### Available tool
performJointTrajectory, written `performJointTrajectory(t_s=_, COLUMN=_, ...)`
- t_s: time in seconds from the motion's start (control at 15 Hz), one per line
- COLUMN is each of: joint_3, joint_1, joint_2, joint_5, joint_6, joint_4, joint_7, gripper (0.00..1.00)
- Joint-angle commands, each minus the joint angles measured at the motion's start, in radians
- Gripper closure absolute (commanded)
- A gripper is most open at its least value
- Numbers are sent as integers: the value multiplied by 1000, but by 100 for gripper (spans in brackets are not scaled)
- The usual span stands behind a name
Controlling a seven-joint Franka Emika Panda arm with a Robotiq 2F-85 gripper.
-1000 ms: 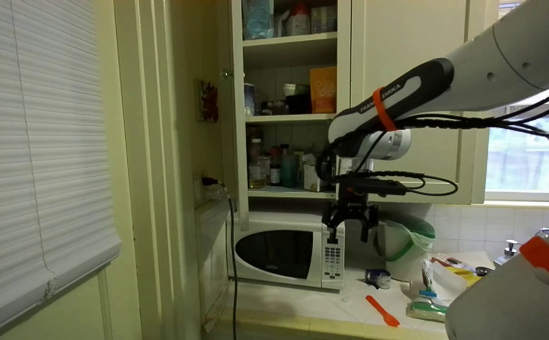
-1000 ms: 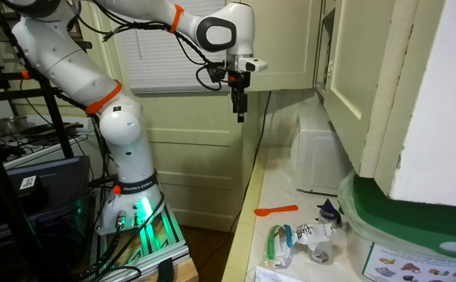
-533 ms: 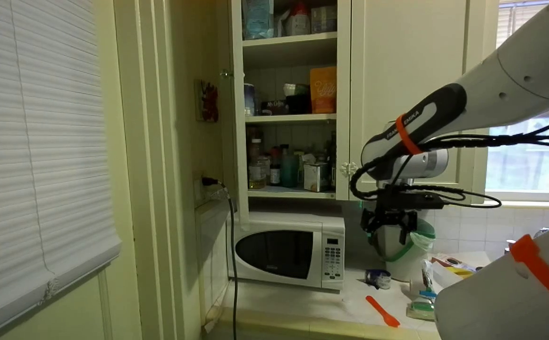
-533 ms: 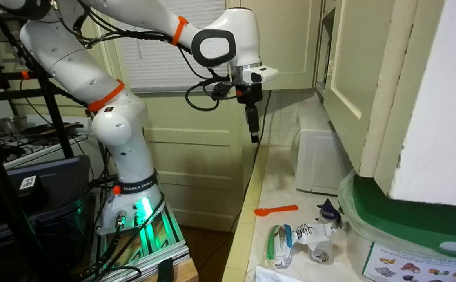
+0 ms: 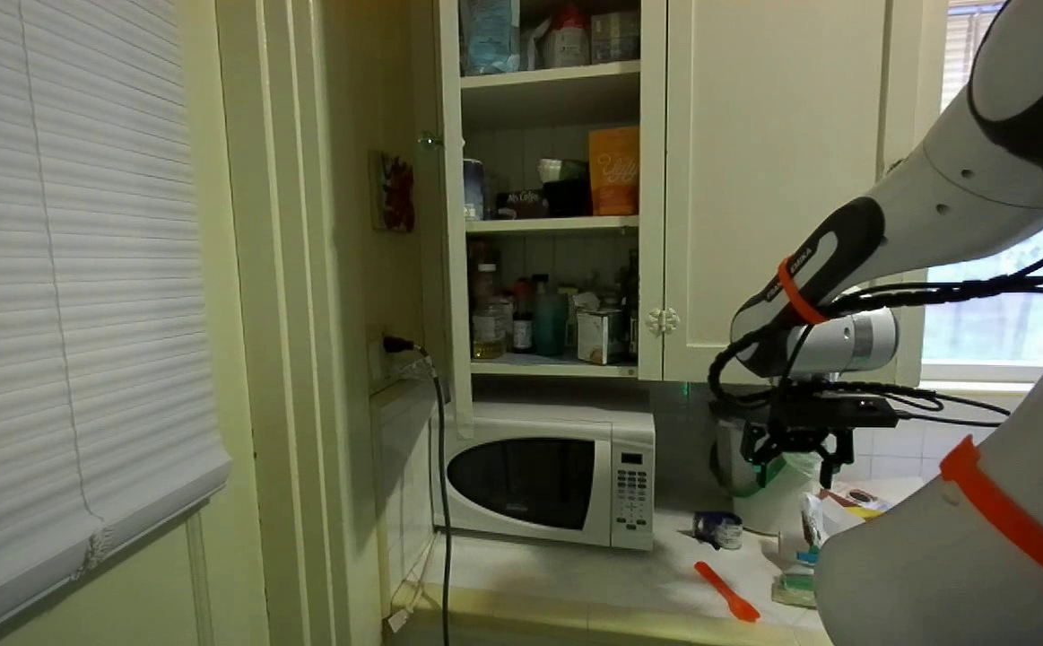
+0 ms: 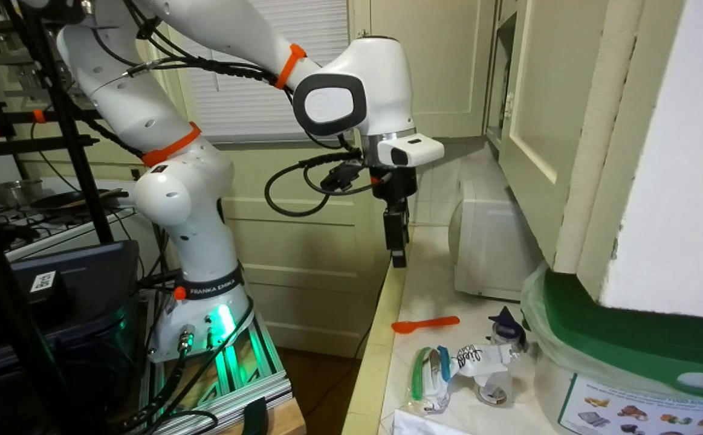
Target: Put the plastic bag on the microwave
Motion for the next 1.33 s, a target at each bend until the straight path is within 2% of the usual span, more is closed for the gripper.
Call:
performJointTrajectory(t_s=0.0, joint_3=-14, joint_1=0, joint_2=12, joint_5=-2, joint_6=7, joint_4=2, joint_7=2, gripper=0)
performJointTrajectory(t_s=0.33, joint_3=-20, joint_1=-1, joint_2=28, joint_5=-1, joint_6=14, joint_4=8, joint_7=7, gripper=0)
performJointTrajectory(t_s=0.4, joint_3=-1, joint_1=-21, joint_2=43, joint_5=-47, joint_6=24, joint_4=3, joint_7=35, gripper=0)
performJointTrajectory(t_s=0.53, joint_3=-6, joint_1=-47, joint_2=132, joint_5=-85, joint_6=28, joint_4=41, joint_7=72, gripper=0)
performJointTrajectory(t_s=0.73, joint_3=-50, joint_1=-52, joint_2=224, joint_5=-74, joint_6=61, joint_4=74, joint_7=71, gripper=0)
performJointTrajectory(t_s=1.27, joint_3=-103, joint_1=-38, joint_2=447, joint_5=-60, joint_6=457, joint_4=115, joint_7=126, gripper=0)
